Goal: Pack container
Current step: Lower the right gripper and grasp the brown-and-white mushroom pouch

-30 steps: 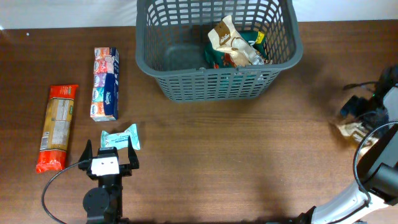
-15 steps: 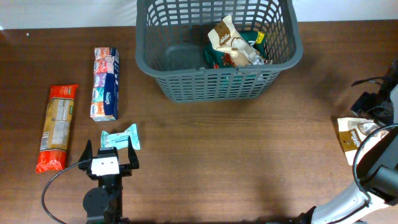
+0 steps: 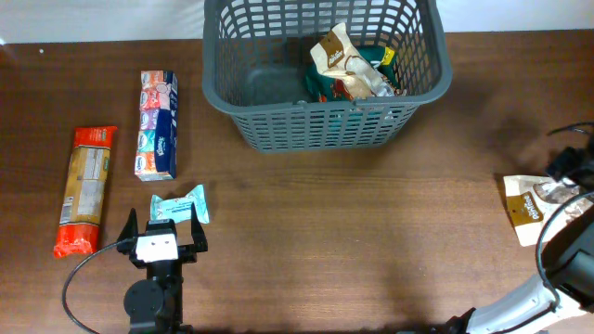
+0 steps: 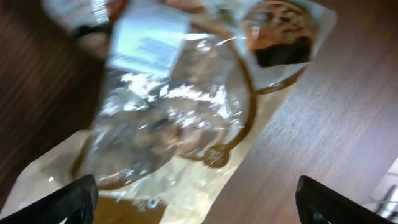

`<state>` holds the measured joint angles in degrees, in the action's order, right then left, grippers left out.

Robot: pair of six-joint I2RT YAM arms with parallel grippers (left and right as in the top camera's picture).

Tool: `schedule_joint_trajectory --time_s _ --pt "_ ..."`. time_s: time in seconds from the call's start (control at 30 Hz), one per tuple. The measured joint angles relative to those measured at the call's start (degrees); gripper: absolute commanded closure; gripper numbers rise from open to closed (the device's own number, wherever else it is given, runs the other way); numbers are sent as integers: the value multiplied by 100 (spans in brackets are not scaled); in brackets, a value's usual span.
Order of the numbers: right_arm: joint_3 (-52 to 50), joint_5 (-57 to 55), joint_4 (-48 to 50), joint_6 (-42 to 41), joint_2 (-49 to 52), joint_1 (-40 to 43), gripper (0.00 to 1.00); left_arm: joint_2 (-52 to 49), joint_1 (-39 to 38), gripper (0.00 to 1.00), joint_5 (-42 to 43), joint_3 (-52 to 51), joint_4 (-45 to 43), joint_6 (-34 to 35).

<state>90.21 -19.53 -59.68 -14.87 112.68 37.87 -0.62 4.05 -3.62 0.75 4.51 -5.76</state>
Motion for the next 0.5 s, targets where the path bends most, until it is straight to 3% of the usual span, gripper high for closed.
schedule_joint_trajectory --time_s 0.5 --pt "-140 1150 715 634 0 529 1 0 0 1 0 0 0 0"
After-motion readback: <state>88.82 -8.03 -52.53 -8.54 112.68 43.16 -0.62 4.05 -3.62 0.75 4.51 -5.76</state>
